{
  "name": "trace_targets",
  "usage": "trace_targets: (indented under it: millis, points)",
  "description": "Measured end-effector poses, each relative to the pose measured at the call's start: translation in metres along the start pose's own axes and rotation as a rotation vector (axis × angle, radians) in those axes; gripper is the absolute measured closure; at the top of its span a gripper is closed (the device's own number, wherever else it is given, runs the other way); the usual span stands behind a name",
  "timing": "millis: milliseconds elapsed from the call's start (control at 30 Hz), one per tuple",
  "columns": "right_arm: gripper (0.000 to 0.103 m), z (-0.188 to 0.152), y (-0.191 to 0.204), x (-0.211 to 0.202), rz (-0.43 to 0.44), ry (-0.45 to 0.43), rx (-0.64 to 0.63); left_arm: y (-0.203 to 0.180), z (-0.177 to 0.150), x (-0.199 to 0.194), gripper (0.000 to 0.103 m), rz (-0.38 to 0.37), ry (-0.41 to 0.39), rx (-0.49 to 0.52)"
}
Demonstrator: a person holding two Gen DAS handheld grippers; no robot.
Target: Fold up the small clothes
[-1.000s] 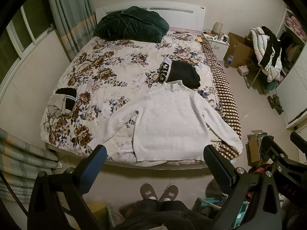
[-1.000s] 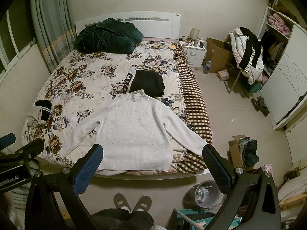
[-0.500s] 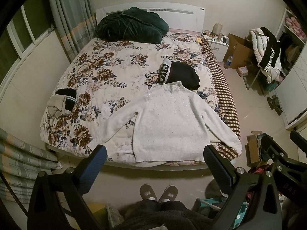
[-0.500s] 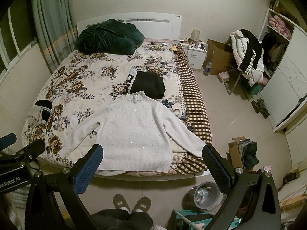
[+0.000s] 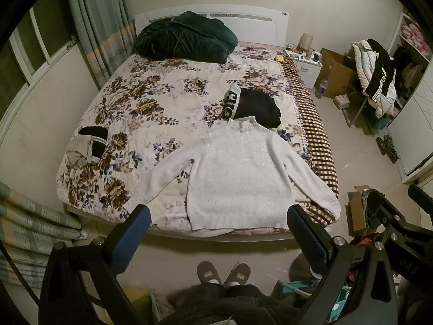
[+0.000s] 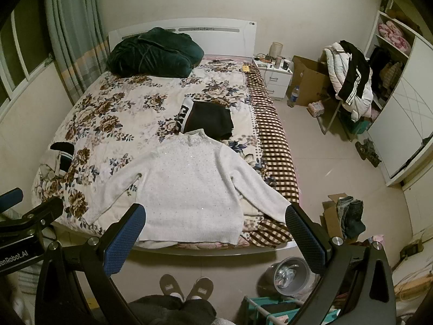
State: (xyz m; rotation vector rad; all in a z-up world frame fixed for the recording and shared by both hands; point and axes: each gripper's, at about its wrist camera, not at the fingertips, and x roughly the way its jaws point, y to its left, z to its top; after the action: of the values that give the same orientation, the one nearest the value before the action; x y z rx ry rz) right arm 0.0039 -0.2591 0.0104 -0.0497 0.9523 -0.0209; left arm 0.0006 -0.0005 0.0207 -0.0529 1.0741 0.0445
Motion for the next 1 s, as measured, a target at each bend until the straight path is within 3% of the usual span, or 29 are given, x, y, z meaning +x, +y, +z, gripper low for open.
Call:
trace_targets:
  millis: [100,1000]
  points:
    - [0.0,0.004,0.002,-0.004,0.0,0.0,0.001,-0.008,0.013,-0.007,0.0,0.002,0.001,0.001]
    - [0.0,0.018,0.006,-0.019,0.005,-0.008,0.0,-0.007,0.014,-0.009,0.0,-0.001,-0.006,0.004]
